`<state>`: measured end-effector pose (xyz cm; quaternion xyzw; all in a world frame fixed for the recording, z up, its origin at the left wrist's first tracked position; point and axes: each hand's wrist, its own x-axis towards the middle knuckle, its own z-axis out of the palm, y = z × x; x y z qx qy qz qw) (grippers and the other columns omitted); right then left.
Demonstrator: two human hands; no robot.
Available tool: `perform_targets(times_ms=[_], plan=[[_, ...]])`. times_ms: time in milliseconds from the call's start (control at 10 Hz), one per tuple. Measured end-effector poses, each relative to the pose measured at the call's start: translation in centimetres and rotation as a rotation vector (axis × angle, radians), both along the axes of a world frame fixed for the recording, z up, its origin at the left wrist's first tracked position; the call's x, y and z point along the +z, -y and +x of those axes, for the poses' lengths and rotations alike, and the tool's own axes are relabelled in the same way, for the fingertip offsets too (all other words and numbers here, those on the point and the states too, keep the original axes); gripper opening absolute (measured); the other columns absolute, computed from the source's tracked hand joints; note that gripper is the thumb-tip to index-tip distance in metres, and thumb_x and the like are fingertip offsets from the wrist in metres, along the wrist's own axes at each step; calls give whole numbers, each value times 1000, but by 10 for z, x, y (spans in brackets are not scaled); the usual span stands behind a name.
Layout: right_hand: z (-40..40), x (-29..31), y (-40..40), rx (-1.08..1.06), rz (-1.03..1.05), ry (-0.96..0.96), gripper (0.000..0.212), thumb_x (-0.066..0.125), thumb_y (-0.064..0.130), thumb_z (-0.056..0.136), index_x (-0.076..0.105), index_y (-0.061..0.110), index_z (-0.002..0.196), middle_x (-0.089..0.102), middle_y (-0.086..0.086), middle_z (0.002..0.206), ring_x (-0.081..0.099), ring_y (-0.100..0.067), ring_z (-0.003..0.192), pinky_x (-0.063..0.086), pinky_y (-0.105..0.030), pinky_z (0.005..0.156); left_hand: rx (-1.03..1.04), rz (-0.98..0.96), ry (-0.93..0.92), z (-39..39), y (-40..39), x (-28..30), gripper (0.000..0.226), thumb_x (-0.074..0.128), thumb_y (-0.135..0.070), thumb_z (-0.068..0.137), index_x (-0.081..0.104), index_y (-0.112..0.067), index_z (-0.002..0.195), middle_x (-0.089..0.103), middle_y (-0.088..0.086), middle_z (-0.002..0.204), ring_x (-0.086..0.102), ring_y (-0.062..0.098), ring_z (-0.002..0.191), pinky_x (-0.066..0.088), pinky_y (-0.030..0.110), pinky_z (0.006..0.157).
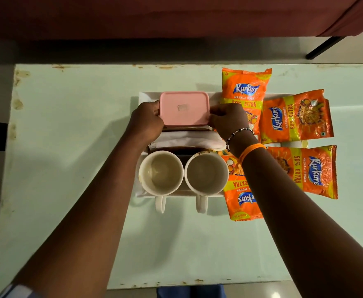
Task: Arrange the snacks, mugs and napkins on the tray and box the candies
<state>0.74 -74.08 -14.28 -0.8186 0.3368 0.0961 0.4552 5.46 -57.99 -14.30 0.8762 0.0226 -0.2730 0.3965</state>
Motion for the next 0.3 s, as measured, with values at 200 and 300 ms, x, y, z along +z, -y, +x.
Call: perform_targets(times_ms=[200,300], plan=[[-9,1,4,3,-8,7,26,55,10,86,66,4,109,69,-20,110,61,-24,94,47,-34,87,87,-73,-14,-6,0,5,43,46,-9,90,48,-15,132,57,6,133,53,23,121,42,34,101],[-26,18,1,-29,-144,151,26,52,9,88,65,3,109,68,-19,111,62,-33,102,48,-36,89,130,21,163,-24,4,19,44,48,-19,93,42,-18,137,48,4,142,44,19,130,34,26,102]])
